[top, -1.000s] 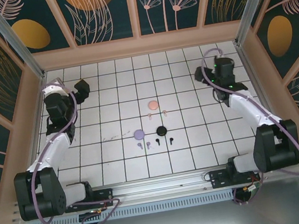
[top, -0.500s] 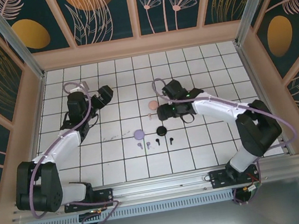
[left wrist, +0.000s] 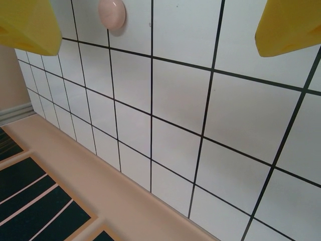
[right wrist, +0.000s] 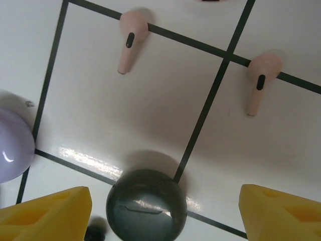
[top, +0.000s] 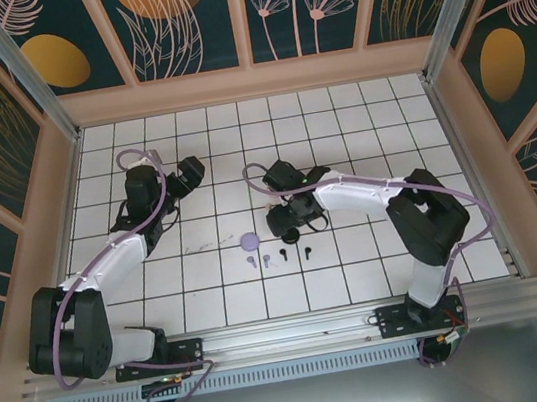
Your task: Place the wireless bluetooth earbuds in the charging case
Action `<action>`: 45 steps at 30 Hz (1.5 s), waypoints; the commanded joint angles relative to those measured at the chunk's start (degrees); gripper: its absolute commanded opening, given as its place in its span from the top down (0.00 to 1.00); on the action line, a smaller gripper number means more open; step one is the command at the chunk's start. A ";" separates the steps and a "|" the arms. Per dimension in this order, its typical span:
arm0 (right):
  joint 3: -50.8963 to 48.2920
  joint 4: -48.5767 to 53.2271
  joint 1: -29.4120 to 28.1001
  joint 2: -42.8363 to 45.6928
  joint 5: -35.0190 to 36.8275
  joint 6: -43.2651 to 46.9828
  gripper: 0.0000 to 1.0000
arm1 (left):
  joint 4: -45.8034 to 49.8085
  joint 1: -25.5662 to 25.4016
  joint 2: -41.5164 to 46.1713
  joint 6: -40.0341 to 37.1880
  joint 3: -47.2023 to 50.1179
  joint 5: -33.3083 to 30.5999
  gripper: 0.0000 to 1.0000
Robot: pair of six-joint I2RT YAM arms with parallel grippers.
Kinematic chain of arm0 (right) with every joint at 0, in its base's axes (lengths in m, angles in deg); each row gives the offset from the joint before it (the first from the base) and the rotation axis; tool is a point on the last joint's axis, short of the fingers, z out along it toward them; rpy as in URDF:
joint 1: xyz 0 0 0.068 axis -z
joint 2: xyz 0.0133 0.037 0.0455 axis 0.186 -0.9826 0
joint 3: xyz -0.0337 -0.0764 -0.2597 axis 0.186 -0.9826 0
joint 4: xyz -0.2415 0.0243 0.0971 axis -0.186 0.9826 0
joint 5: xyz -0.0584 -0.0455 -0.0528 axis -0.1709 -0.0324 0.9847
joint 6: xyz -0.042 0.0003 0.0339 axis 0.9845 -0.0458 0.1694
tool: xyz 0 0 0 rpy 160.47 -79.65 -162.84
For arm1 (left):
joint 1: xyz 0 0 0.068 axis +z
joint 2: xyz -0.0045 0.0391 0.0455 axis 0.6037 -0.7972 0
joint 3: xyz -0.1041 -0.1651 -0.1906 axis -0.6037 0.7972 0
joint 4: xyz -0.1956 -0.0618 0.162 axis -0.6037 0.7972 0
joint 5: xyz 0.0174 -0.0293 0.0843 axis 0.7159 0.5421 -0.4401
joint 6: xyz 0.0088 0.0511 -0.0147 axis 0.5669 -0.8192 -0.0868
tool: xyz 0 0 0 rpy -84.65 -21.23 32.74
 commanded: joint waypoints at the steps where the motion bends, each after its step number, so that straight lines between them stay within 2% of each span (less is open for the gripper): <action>1: 2.07 3.14 -1.16 -1.35 2.28 0.35 0.23 | 1.03 -0.19 -0.41 -0.56 -1.34 -0.83 0.01; 10: 2.43 4.13 -3.93 -3.93 4.63 -1.93 0.24 | 1.39 -0.18 0.13 -1.24 -1.30 -1.13 0.01; 35: 2.42 2.18 -4.82 -7.31 4.63 -4.97 0.34 | 1.19 -0.17 -0.45 -1.43 -1.41 -0.87 0.01; 40: 2.28 2.23 -5.22 -7.53 4.50 -5.32 0.42 | 2.20 -0.19 -0.16 -0.57 -2.18 -0.86 0.01; 45: 2.08 2.36 -5.35 -6.14 4.28 -6.36 0.53 | 7.77 -0.19 0.41 5.90 -4.75 -2.42 0.01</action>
